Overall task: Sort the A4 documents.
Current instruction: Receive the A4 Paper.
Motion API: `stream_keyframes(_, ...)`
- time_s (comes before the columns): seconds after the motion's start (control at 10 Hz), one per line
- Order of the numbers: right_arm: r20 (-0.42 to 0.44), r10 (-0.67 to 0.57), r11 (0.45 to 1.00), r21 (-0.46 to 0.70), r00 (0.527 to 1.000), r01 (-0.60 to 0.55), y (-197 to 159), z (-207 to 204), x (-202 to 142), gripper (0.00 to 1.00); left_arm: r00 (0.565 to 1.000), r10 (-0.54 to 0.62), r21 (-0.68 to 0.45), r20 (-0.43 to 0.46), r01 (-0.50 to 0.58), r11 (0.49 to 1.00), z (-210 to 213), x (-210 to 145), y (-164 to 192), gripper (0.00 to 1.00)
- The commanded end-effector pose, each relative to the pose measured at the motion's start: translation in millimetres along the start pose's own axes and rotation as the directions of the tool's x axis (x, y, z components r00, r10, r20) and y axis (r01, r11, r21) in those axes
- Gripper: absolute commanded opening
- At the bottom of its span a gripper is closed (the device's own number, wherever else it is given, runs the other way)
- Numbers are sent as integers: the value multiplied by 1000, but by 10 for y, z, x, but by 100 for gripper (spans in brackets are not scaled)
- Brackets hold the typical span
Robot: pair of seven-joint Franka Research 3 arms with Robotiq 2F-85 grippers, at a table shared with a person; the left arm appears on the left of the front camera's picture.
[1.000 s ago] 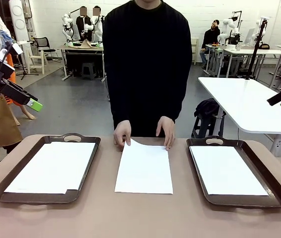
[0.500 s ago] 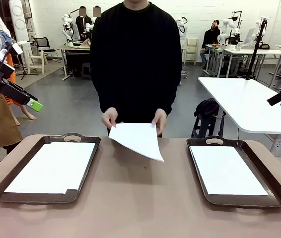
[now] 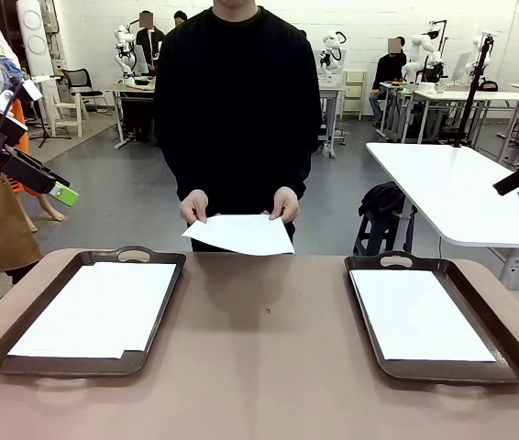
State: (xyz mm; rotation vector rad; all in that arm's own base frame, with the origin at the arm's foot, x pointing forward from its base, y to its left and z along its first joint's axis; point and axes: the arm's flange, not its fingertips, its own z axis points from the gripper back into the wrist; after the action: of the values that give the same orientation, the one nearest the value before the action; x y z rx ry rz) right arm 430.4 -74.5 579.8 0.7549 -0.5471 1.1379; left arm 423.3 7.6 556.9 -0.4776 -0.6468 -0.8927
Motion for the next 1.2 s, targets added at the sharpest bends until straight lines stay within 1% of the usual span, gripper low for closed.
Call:
stream_keyframes(0.0,2,3,1000,0,1000,-3,9,-2,6,100,1000,-4,8,-5,4,1000,7,9,-9,100)
stream_keyframes(1.1,2,3,1000,0,1000,-3,9,-2,6,100,1000,-4,8,-5,4,1000,7,9,-9,100)
